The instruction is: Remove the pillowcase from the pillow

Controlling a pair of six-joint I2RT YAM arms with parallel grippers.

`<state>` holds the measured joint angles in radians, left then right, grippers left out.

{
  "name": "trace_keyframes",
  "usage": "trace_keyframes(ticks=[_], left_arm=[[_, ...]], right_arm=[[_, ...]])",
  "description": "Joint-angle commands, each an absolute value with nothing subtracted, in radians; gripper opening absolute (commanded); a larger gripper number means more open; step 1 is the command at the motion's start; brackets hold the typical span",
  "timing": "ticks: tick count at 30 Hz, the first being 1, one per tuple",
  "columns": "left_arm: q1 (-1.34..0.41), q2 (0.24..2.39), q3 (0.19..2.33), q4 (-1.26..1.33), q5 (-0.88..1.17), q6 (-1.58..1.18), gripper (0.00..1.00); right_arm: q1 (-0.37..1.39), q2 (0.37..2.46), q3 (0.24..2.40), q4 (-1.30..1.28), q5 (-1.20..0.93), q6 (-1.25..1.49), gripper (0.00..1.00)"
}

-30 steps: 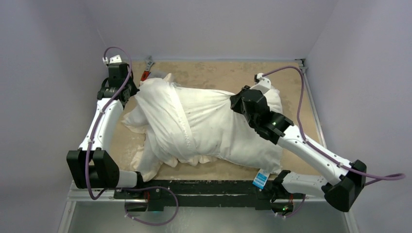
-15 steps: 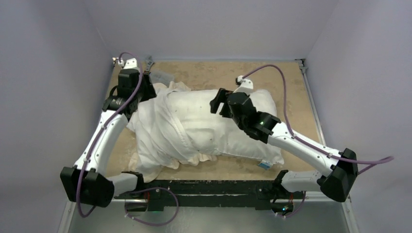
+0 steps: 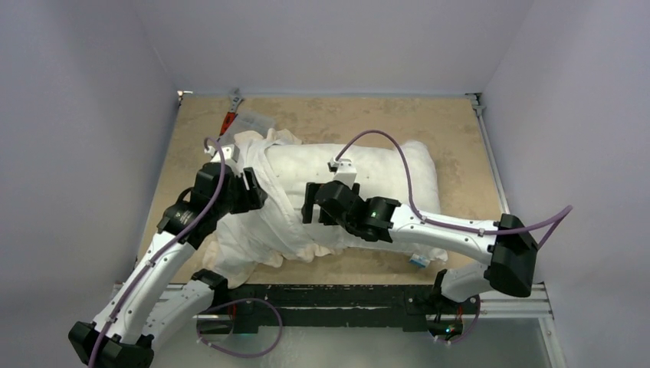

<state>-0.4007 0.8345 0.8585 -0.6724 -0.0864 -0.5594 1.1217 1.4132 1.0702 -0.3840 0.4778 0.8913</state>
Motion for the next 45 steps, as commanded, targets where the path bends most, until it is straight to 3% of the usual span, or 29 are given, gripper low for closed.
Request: trace_keyframes(ticks=[1,3,5,11,12,25,27,30,31,45], left_arm=[[-0.406,0.766,0.811,-0.729,-0.026,-0.613,0.60],[-0.407,0.746,0.798,-0.749,-0.022,-0.623,0.60],[-0.407,0.721,0.778,-0.753,-0.011,-0.636,0.60],[-0.407,0.692,0.761,-0.770,0.018,-0.654,0.60],[-0.407,0.690,0.758,-0.767,0.019,-0.660,0.60],[-0.425,0.747,0.681,-0.630,0.083,-0.711,0.56],[-0.428,0.747,0.690,-0.638,0.059,-0.705,0.41],[-0.428,0.736,0.733,-0.676,-0.054,-0.692,0.02],[-0.428,0.735,0.749,-0.688,-0.115,-0.687,0.00],[-0.426,0.801,0.873,-0.738,-0.636,-0.592,0.00]], right_arm=[[1.122,1.460,1.047,-0.339,0.464,0.916,0.99],[1.117,1.491,1.050,-0.298,0.474,0.903,0.94],[1.110,1.515,1.051,-0.262,0.483,0.881,0.80],[1.055,1.543,1.044,-0.155,0.464,0.818,0.06],[1.047,1.539,1.043,-0.143,0.462,0.813,0.00],[0.997,1.479,1.026,-0.064,0.460,0.803,0.00],[0.973,1.460,1.017,-0.064,0.462,0.805,0.00],[0.928,1.413,1.002,-0.066,0.469,0.806,0.00],[0.915,1.392,0.997,-0.066,0.474,0.807,0.00],[0.772,1.142,0.934,-0.086,0.496,0.808,0.00]])
